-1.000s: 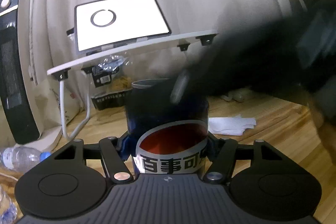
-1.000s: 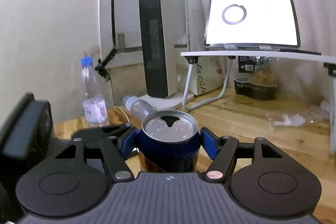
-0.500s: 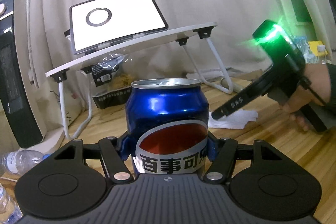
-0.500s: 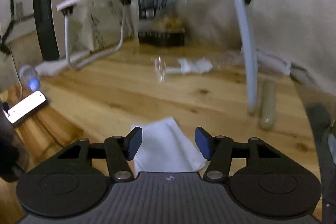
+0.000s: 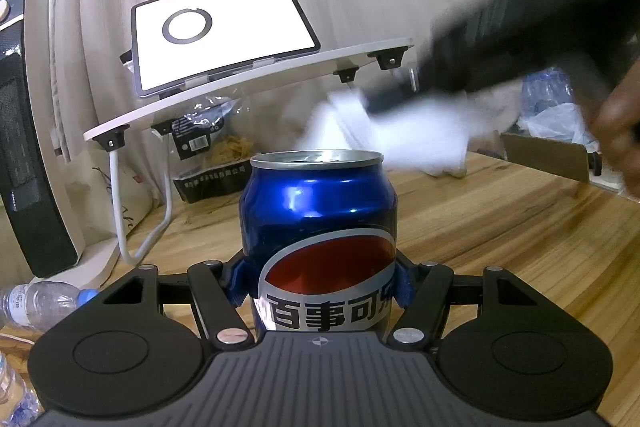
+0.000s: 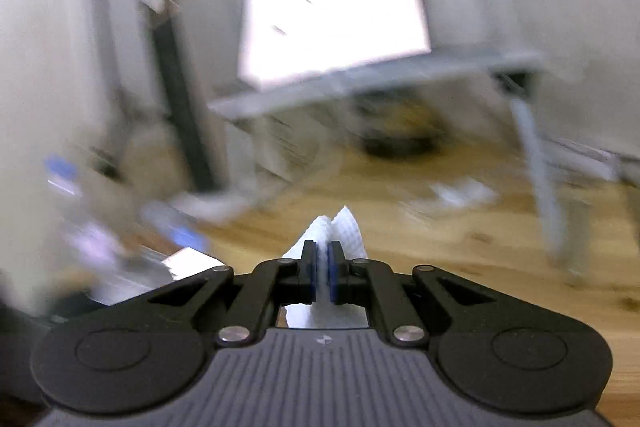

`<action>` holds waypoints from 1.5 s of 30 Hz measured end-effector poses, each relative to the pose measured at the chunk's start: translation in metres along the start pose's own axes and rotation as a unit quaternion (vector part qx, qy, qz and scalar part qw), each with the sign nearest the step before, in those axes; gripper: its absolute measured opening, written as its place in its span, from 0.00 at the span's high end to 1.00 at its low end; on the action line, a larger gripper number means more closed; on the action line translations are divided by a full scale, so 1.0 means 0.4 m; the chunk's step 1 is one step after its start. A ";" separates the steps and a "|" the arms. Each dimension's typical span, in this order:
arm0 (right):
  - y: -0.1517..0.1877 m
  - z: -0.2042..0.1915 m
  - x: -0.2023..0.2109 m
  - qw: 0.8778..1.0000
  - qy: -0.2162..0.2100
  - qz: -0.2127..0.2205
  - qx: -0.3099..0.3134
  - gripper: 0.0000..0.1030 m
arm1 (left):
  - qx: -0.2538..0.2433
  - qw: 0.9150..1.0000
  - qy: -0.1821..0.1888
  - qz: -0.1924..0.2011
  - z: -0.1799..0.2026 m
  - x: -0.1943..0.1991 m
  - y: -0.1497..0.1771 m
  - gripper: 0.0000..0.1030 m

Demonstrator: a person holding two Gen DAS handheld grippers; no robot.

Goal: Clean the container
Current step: 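Wipe the can's top rim with the towel in the right gripper while the left gripper holds the can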

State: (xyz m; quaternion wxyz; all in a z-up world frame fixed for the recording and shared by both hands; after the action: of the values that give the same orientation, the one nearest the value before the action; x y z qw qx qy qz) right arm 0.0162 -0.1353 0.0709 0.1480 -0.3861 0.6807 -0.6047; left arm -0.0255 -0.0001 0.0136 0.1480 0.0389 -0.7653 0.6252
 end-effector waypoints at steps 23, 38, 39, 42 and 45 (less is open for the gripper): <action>0.025 -0.175 -0.020 0.994 -0.102 -0.020 0.014 0.91 | -0.016 1.000 0.000 0.013 0.015 0.009 -0.002 0.35; 0.025 -0.163 -0.015 0.994 -0.104 -0.027 -0.016 0.91 | 0.000 1.000 0.004 0.011 0.001 0.003 -0.005 0.35; 0.026 -0.169 -0.018 0.993 -0.111 -0.025 -0.020 0.91 | -0.002 1.000 0.005 0.012 0.003 0.004 -0.005 0.35; 0.019 -0.177 -0.037 0.993 -0.117 -0.016 -0.027 0.90 | -0.004 1.000 0.012 0.016 0.005 0.007 -0.005 0.35; 0.012 -0.150 -0.057 0.994 -0.098 -0.008 -0.042 0.89 | 0.013 1.000 0.012 0.009 -0.009 0.000 -0.005 0.35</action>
State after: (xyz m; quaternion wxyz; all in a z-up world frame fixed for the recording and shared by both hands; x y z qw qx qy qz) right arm -0.0105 -0.0767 0.0739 0.1927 -0.4551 0.6843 -0.5361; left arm -0.0245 0.0029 0.0161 0.1506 0.0265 -0.7558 0.6367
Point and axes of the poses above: each gripper's, at about its wrist camera, not at the fingertips, and x roughly against the way its jaws point, z to its right, y to its underside, the point moved 4 cm from there along -x, roughly the way its jaws point, and after that the axes turned 4 degrees about x, right-handed, at the moved point
